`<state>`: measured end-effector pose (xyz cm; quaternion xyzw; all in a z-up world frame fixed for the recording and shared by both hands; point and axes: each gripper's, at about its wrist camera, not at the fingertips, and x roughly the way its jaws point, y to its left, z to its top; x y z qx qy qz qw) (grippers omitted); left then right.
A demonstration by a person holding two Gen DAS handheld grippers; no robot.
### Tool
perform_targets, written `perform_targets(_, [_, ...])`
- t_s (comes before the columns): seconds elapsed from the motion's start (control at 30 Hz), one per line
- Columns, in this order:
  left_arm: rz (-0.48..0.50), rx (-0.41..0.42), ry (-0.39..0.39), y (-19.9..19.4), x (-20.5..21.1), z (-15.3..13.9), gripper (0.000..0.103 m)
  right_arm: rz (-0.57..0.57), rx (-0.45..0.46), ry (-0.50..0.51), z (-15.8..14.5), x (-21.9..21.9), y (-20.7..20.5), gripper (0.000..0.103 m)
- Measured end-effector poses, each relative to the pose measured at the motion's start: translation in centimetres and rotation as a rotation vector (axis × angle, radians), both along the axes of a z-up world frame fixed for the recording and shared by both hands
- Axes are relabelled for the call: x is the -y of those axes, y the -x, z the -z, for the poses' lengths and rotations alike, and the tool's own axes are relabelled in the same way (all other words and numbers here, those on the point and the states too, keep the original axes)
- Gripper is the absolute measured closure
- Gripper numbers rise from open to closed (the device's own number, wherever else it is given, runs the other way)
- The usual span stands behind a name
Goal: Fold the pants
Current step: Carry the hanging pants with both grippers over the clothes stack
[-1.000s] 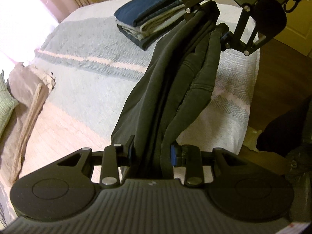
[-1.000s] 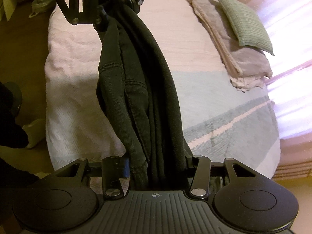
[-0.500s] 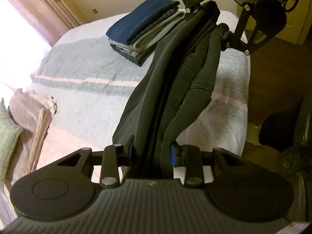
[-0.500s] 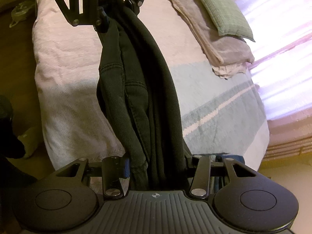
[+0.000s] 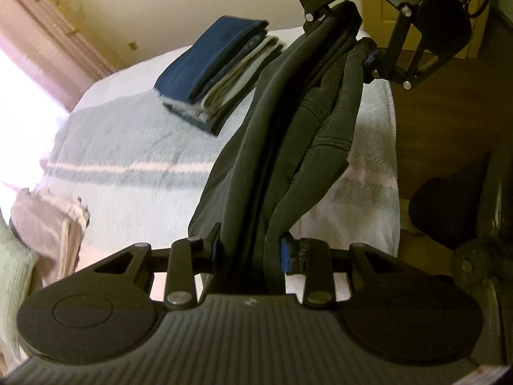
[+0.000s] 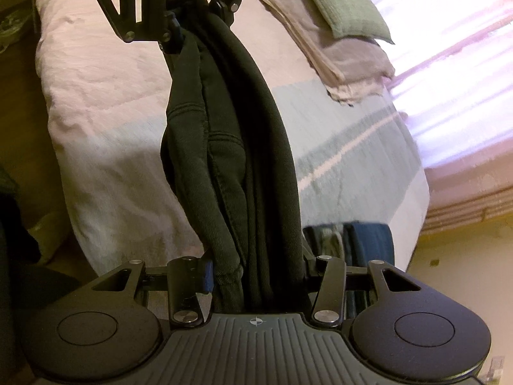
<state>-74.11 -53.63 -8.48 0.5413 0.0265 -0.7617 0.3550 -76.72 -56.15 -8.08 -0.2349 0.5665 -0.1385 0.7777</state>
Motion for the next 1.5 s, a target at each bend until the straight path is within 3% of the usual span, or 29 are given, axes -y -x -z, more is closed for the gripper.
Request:
perform_targets(0.27, [0.12, -0.02, 0.039, 6.0, 6.3, -2.8, 0.073, 0.079, 0.005, 0.051, -3.9, 5.5, 5.4, 0.06])
perform_targets(0.7, [0.167, -0.018, 0.128, 17.4, 25.7, -9.3, 0.073, 0.08, 0.041, 0.151, -11.4, 26.4, 13.2, 0.06])
perform_targets(0.87, [0.138, -0.002, 0.155, 20.1, 33.1, -9.5, 0.073, 0.089, 0.065, 0.182, -11.6, 34.2, 14.5, 0.06])
perform_targets(0.97, [0.119, 0.002, 0.153, 21.1, 36.2, -9.3, 0.073, 0.091, 0.08, 0.188, -11.6, 36.7, 15.2, 0.06])
perform_targets(1.33, [0.129, 0.035, 0.103, 21.4, 41.7, -6.7, 0.073, 0.101, 0.079, 0.125, -9.5, 42.4, 15.2, 0.06])
perform_targets(1.43, [0.12, 0.047, 0.127, 21.4, 43.3, -5.9, 0.073, 0.096, 0.082, 0.146, -8.8, 43.7, 14.8, 0.06])
perform_targets(1.5, [0.118, 0.071, 0.184, 21.3, 43.7, -5.1, 0.073, 0.091, 0.093, 0.186, -8.2, 44.5, 14.6, 0.06])
